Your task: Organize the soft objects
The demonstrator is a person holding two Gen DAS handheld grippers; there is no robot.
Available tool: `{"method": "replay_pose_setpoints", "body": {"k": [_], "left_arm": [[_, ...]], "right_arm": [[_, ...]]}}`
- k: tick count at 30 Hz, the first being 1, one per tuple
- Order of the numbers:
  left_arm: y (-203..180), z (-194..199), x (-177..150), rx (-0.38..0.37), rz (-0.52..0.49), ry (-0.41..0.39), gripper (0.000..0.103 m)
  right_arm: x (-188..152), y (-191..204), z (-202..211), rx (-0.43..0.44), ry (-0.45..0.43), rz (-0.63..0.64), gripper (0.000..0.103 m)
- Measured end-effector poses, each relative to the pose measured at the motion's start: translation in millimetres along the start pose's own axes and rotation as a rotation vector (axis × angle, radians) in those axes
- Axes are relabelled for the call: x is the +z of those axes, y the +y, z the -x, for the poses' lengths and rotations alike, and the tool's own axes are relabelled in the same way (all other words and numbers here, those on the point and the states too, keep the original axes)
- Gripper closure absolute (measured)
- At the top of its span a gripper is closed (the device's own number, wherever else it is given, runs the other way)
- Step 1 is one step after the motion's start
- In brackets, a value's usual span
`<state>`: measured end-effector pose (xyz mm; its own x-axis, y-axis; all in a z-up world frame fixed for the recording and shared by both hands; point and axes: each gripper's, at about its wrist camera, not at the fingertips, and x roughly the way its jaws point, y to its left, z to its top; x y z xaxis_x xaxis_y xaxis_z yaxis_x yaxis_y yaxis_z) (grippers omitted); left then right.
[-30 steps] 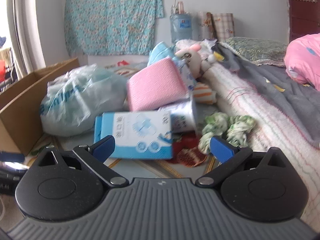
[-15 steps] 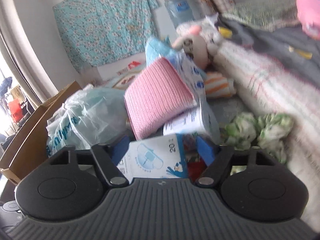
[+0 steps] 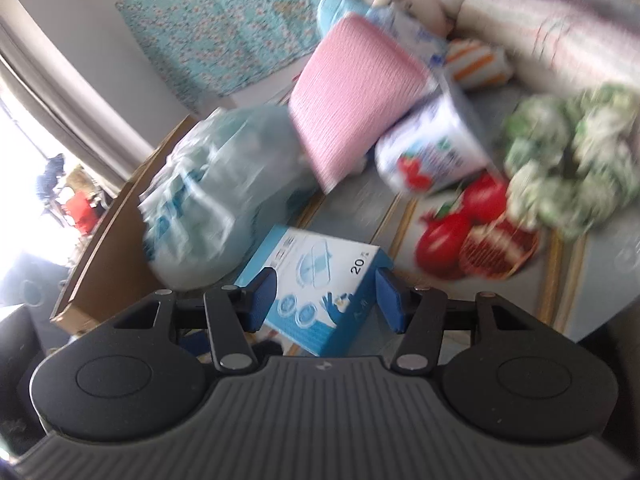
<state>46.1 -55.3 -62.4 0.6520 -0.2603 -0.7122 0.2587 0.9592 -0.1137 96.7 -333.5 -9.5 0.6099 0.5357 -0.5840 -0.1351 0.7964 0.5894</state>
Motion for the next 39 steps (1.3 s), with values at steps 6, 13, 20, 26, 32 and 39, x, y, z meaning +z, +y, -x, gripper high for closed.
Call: {"method": "replay_pose_setpoints", "body": {"k": [6,13,20,26,32,39], "left_arm": [[19,9,-2,0.037,0.068,-0.006,0.041],[27,28,-7,-0.003,0.093,-0.024,0.037],[17,26,-5,-0.118,0.090,-0.007,0.037],[12,19,-7,-0.147,0.079,0.032,0.037],[10,17,-5,-0.133,0.049,0.034,0.025],[6,14,-3,-0.102,0.013,0.048,0.018]], "right_arm": [[-9,10,-8,0.071,0.057,-0.003,0.047],[2,18,16,-0.015,-0.036,0.085,0.043],[29,13,14,-0.013,-0.100,0.089,0.043],[26,-2,-22,0.022,0.010,0.053,0.052],[8,4,-27,0.112,0.122,0.048,0.054],[15,9,-27,0.134,0.133,0.042,0.053]]}}
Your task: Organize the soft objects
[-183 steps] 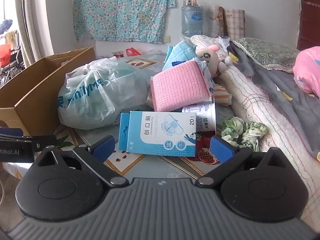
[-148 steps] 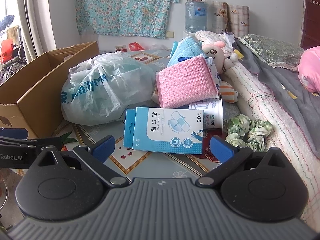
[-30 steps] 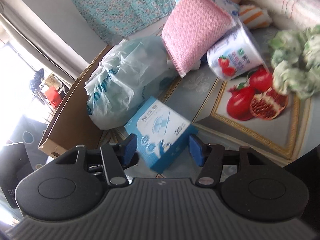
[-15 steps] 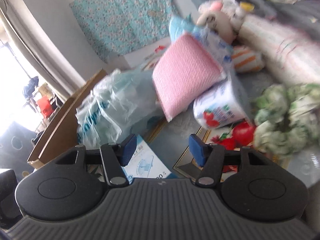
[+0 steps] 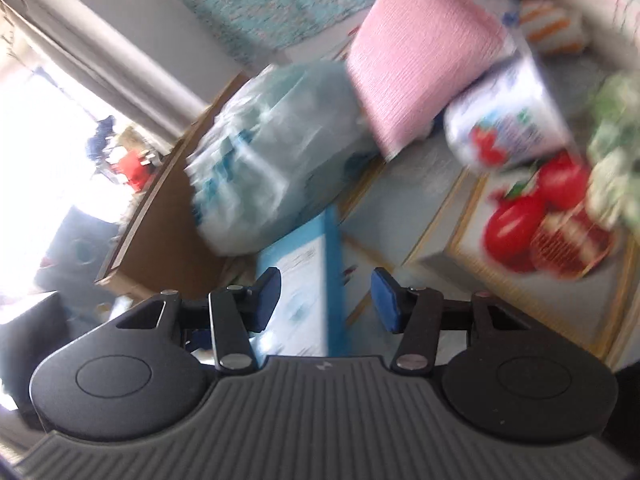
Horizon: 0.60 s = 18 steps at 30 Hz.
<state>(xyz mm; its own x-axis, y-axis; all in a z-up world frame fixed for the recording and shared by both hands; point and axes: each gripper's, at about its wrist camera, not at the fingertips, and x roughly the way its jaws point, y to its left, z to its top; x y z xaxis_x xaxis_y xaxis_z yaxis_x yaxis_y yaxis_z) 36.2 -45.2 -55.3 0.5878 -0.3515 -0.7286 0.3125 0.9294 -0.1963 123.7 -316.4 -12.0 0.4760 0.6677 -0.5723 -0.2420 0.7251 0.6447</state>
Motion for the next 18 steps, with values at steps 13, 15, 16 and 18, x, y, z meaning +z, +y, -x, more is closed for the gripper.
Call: {"method": "replay_pose_setpoints", "body": {"k": [13,15,16,18], "left_arm": [[-5,-12,9,0.137,-0.033,0.068,0.011],[-6,-13,12,0.168,-0.040,0.075,0.011],[-7,-14,13,0.183,-0.047,0.076,0.011],[-9,-17,16,0.225,-0.063,0.087,0.011]], "right_arm": [[-4,1,-28,0.185,0.147,-0.085,0.053],[-1,2,-22,0.167,0.129,-0.063,0.053],[1,4,-17,0.159,0.118,-0.051,0.053],[8,6,-6,0.144,0.085,-0.024,0.053]]}}
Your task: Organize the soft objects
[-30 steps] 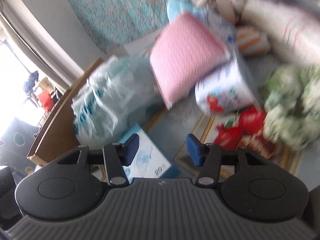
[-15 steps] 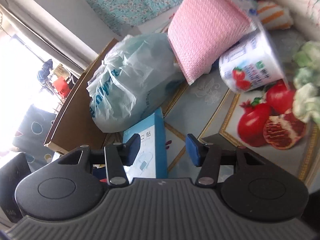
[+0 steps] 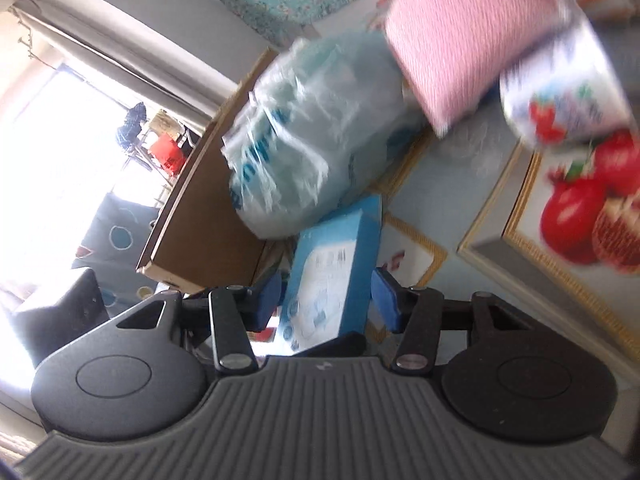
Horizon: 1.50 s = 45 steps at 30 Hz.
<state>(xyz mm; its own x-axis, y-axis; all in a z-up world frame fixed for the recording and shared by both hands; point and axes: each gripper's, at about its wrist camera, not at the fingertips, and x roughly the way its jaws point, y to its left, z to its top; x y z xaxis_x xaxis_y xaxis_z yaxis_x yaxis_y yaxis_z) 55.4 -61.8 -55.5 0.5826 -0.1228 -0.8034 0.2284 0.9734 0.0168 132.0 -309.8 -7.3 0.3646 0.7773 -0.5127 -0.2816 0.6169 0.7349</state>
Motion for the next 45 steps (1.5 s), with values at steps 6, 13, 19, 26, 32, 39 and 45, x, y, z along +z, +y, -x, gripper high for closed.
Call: {"method": "replay_pose_setpoints", "body": {"k": [6,13,19,26,32,39,45], "left_arm": [[-8,-6,4,0.051,-0.039,0.002,0.011],[0,-9,6,0.005,-0.003,-0.004,0.018],[3,-8,3,-0.010,-0.001,-0.023,0.020],[4,-7,1,-0.016,0.006,-0.025,0.020],[5,-6,0,-0.013,0.007,-0.028,0.020],[5,-3,-3,-0.010,0.010,-0.031,0.021],[5,-1,-7,-0.002,0.019,-0.038,0.021]], "right_arm": [[27,4,44,-0.039,-0.199,-0.016,0.023],[43,-20,76,-0.156,-0.423,-0.173,0.022],[67,-3,88,-0.364,-0.471,0.056,0.020],[87,3,48,-0.512,-0.327,0.281,0.019],[83,12,23,-0.572,-0.283,0.379,0.047],[75,19,49,-0.454,-0.311,0.347,0.075],[55,29,82,-0.300,-0.239,0.307,0.077]]}}
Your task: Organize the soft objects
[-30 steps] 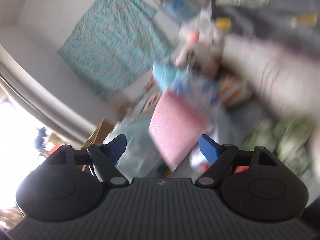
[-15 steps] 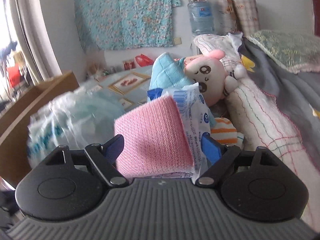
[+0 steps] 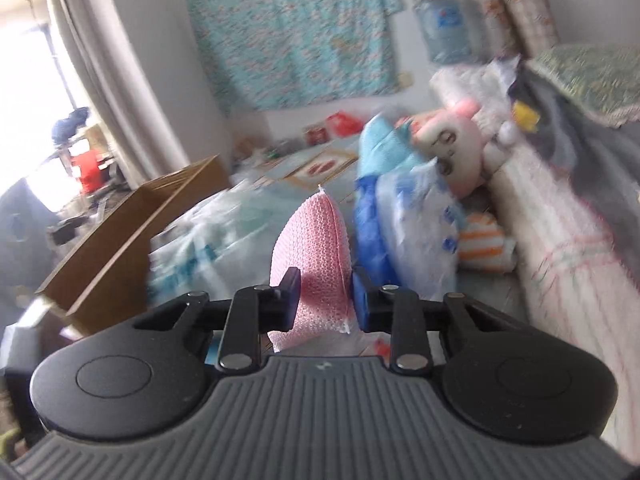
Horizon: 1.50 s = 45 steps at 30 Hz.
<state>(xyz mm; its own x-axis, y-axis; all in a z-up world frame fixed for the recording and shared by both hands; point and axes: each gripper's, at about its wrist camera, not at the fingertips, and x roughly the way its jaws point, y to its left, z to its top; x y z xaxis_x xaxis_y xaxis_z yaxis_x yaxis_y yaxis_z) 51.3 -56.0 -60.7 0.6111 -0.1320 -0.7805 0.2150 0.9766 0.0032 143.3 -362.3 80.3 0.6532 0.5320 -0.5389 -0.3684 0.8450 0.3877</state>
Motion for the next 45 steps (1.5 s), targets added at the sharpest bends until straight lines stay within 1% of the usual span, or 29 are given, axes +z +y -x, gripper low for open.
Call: {"method": "replay_pose_setpoints", "body": {"k": [2,3,5,8,10,12,14,17,19,21,23,25,27,28,29,31,34,36,39,41,43,45], "left_arm": [[0,1,-2,0.000,0.003,-0.003,0.021],[1,1,-3,-0.002,0.005,-0.004,0.021],[2,2,-3,-0.004,0.008,-0.007,0.021],[4,2,-3,-0.010,0.010,-0.008,0.022],[5,1,-1,-0.016,0.014,-0.008,0.022],[5,0,-1,-0.019,0.013,-0.009,0.022],[6,-1,0,-0.020,0.011,-0.010,0.022],[5,-1,-1,-0.022,0.007,-0.010,0.022],[6,0,-1,-0.026,0.007,-0.010,0.022],[7,0,-2,-0.029,0.008,-0.013,0.022],[7,0,-2,-0.028,0.006,-0.015,0.022],[7,0,-3,-0.030,0.004,-0.018,0.022],[8,0,-3,-0.035,0.004,-0.022,0.022],[9,1,-3,-0.039,0.005,-0.025,0.022],[10,1,-4,-0.042,0.006,-0.028,0.022],[11,1,-4,-0.050,0.007,-0.034,0.022],[12,1,-4,-0.056,0.010,-0.041,0.022],[12,0,-4,-0.058,0.009,-0.044,0.022],[11,0,-4,-0.055,-0.003,-0.046,0.022],[11,0,-5,-0.052,-0.006,-0.045,0.022],[11,1,-5,-0.052,0.000,-0.043,0.022],[12,1,-5,-0.053,0.009,-0.044,0.022]], "right_arm": [[-4,1,9,0.060,0.051,-0.003,0.077],[-6,3,12,0.072,0.086,0.017,0.077],[-11,7,16,0.073,0.151,0.081,0.077],[-19,5,9,0.087,0.289,0.131,0.076],[-24,4,0,0.059,0.354,0.165,0.076],[-24,7,-10,0.005,0.380,0.210,0.076],[-22,12,-19,-0.044,0.384,0.275,0.077],[-21,27,-34,-0.065,0.386,0.361,0.077],[-25,41,-43,-0.096,0.378,0.444,0.077],[-25,49,-52,-0.123,0.361,0.487,0.077],[-21,50,-54,-0.129,0.332,0.450,0.076],[-13,44,-45,-0.111,0.292,0.332,0.073],[-8,32,-28,-0.092,0.248,0.161,0.065],[-7,25,-21,-0.078,0.235,0.064,0.055],[-7,17,-12,-0.056,0.229,-0.038,0.049],[-14,4,2,-0.007,0.236,-0.203,0.046],[-33,-2,8,0.002,0.287,-0.336,0.038],[-47,0,3,-0.014,0.320,-0.364,0.038],[-57,5,-13,-0.066,0.332,-0.343,0.038],[-54,11,-24,-0.086,0.314,-0.293,0.038],[-49,23,-32,-0.115,0.294,-0.218,0.037],[-44,32,-41,-0.139,0.273,-0.158,0.032]]}}
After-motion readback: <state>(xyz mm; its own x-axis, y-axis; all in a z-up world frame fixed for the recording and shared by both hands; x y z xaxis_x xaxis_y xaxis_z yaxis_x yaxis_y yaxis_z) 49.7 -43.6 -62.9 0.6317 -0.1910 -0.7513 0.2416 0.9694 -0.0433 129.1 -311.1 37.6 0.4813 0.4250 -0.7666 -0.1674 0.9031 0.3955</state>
